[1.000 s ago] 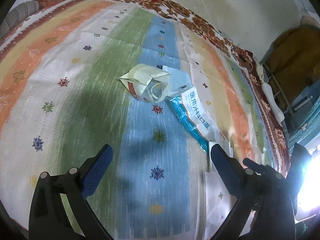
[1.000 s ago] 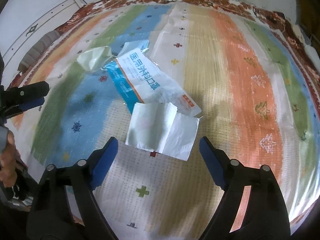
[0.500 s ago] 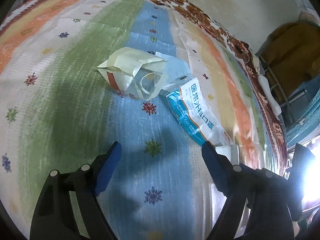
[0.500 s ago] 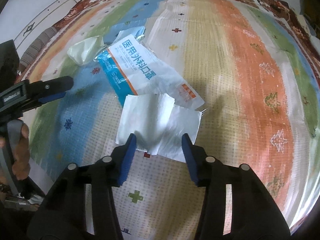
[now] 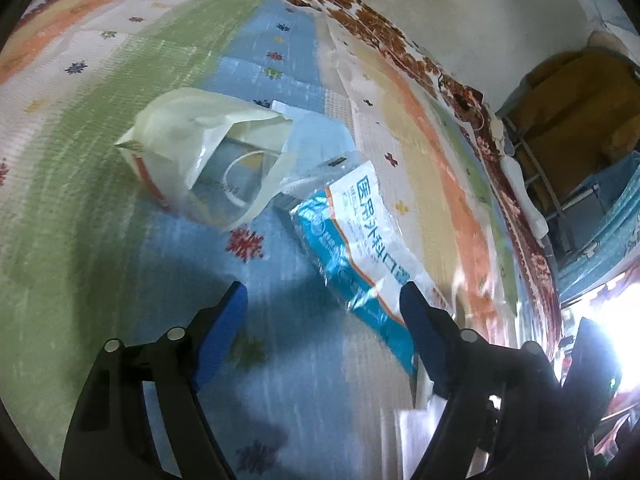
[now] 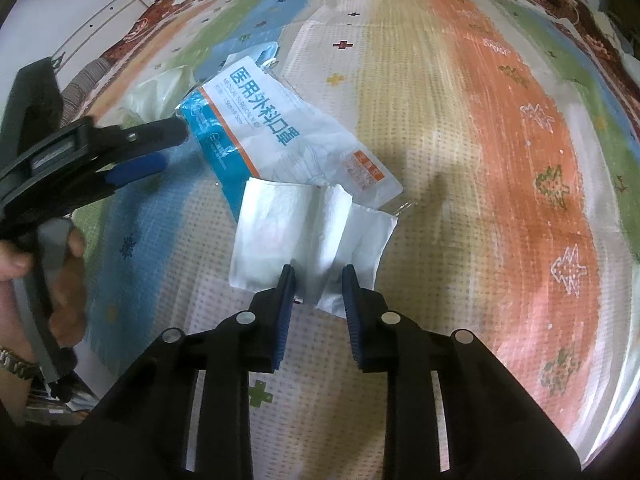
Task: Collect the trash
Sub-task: 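Grasp the blue-and-white mask package with the left tool while the right tool grasps the white napkin, then lift the mask package with the left tool while the right tool carries the napkin toward the bin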
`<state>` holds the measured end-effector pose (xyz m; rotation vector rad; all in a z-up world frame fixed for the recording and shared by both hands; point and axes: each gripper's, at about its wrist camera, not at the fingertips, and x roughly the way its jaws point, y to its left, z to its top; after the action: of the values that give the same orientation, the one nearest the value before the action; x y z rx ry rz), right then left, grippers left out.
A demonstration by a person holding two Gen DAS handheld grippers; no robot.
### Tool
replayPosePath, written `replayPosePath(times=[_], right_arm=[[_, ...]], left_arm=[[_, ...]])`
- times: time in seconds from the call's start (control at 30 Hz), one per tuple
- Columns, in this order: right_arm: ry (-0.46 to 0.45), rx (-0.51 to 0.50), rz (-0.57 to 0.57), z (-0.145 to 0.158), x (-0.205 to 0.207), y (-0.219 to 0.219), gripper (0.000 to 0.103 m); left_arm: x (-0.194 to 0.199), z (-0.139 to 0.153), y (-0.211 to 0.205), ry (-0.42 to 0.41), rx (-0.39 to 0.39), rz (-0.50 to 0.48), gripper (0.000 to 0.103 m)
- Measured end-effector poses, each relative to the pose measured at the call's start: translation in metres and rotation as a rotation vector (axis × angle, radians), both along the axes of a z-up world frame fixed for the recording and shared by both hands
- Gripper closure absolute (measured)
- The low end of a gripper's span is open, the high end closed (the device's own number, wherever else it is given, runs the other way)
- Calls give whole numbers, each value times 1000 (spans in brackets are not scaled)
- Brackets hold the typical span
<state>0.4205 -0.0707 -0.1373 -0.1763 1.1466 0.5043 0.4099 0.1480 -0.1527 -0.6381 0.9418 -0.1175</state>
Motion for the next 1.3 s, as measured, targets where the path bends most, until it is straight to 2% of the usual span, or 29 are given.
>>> replayPosePath(times=[0.03,0.17,0.27,0.3,0.33,0.47,0.63,0.73,0.97,1.17,1.23,1.3], right_arm=[[-1,-2,1,0,-1,0,81],[3,-3,8,-2,0,1,81],[3,-2,18,-3,3,1,84],[4,0,17,-3,4,1,85],[6,2,15,-3,5,0,86],[3,3,11,0,5,-1,91],[3,5,22,6,4,0,96],[-1,13,9,13,4,-1,96],[-34,26,27,29,-4,1,98],[-77,51,40,53,-20,-1,98],[-92,65,37,62,-26,-4,98],[-111,63,42,69,-32,-4,98]], left_arm=[[3,-2,-1,-10,-7,-1,36],[13,-9,-5,-19,-45,-8,70],[18,-10,-19,-16,-25,-42,81],[20,-10,-23,-16,-15,-47,94],[22,-10,-27,-14,2,-46,102],[22,-5,-33,-26,32,-32,103],[19,15,-28,-55,94,12,103],[17,27,-28,-69,153,22,103],[4,64,-33,-97,215,50,103],[-20,94,-39,-85,350,78,103],[-29,101,-32,-83,367,97,103],[-38,105,-25,-78,349,98,103]])
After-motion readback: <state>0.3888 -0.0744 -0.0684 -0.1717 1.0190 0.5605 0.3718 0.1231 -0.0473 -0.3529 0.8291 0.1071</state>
